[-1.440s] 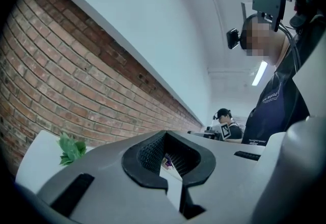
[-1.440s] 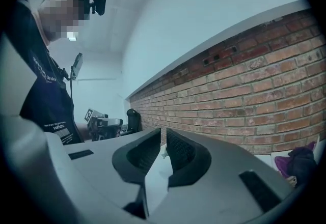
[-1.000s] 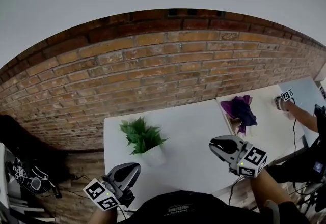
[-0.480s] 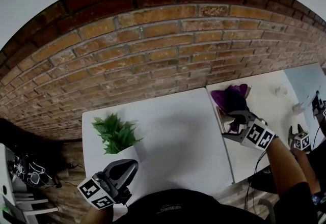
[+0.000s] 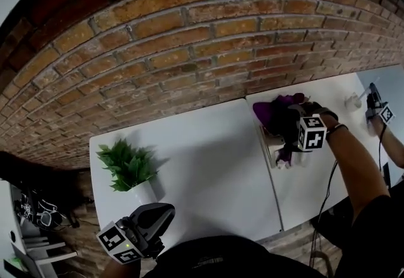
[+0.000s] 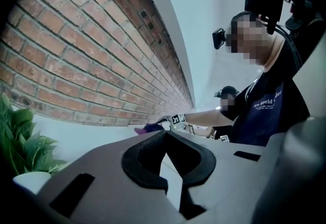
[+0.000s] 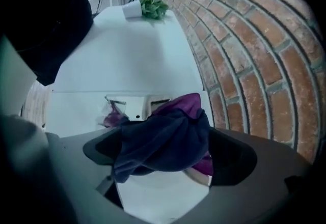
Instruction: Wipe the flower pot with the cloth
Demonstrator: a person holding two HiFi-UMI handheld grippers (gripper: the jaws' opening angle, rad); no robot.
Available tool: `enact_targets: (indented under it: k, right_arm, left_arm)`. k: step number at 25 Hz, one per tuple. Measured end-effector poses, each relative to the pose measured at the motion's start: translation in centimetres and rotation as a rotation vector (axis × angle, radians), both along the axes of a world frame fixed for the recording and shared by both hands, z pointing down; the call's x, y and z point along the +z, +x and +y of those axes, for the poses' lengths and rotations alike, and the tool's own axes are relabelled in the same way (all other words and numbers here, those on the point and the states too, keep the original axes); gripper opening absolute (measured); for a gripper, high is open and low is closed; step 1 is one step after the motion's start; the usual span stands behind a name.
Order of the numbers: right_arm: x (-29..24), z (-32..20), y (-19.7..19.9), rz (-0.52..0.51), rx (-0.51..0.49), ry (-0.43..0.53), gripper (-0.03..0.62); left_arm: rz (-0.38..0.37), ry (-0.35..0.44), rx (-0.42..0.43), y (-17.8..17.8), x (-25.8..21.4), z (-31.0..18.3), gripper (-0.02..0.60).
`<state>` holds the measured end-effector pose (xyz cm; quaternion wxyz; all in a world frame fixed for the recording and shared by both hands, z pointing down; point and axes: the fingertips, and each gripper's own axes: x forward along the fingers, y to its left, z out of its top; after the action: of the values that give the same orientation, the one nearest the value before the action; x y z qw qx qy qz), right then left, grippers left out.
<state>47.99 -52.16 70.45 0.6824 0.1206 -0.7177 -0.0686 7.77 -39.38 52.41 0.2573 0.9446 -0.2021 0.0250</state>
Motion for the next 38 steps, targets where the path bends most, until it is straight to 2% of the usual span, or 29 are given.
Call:
enact_targets:
  k: [2,7,12,13,17,19,21,25,30,34,38]
  right_arm:
    - [1.7,-0.7,1.0,0.042,-0.009,-0.038,0.479]
    - [4.3,-0.5,1.0,0.068,-0.054,-0.129,0.486]
    - [4.8,0.2,0.7,0.082,-0.087,-0.126,0.479]
    - [4.7,0.6,0.6,0.081,-0.091,-0.119,0.459]
    - [3.8,1.9,0.3,0.050,-0.076,-0.071,0.267]
    - [3.1,2.2,0.3,0.023,-0.037,-0.026,0.111]
    - [2.3,2.6,0.3,-0.005,0.006,0.008,0.080]
    - [-1.0,2.6,0.3,-0.123,0.134,0.075,0.072]
    - [-8.0,1.9,-0.5,-0.355,0.322,0.221,0.069]
    - [-14.5,1.8,-3.1,-0.574,0.416,0.336,0.069]
    - [-20.8,1.6,-7.9,-0.827,0.450,0.416,0.067]
  left_arm:
    - [-0.011,-0.009,-0.010,0.1,0.4,0.0,-0.003]
    - [-0.032,-0.029,-0.022,0.0,1.1,0.4,-0.003]
    - [-0.028,-0.030,-0.026,-0.1,1.1,0.6,-0.003]
    - [-0.026,-0.031,-0.021,-0.1,1.0,0.7,-0.003]
    - [-0.016,-0.028,-0.011,-0.4,0.7,1.1,-0.003]
    - [-0.010,-0.026,-0.012,-0.8,0.5,1.2,-0.003]
    - [-0.001,-0.020,-0.011,-1.2,0.2,1.4,-0.003]
    - [0.013,-0.014,-0.016,-2.4,-0.5,1.9,-0.003]
    - [0.025,0.000,-0.037,-4.6,-1.4,2.7,-0.003]
    - [0.036,0.022,-0.072,-7.1,-2.2,3.2,-0.003]
    - [0.038,0.058,-0.132,-10.0,-3.0,3.4,-0.003]
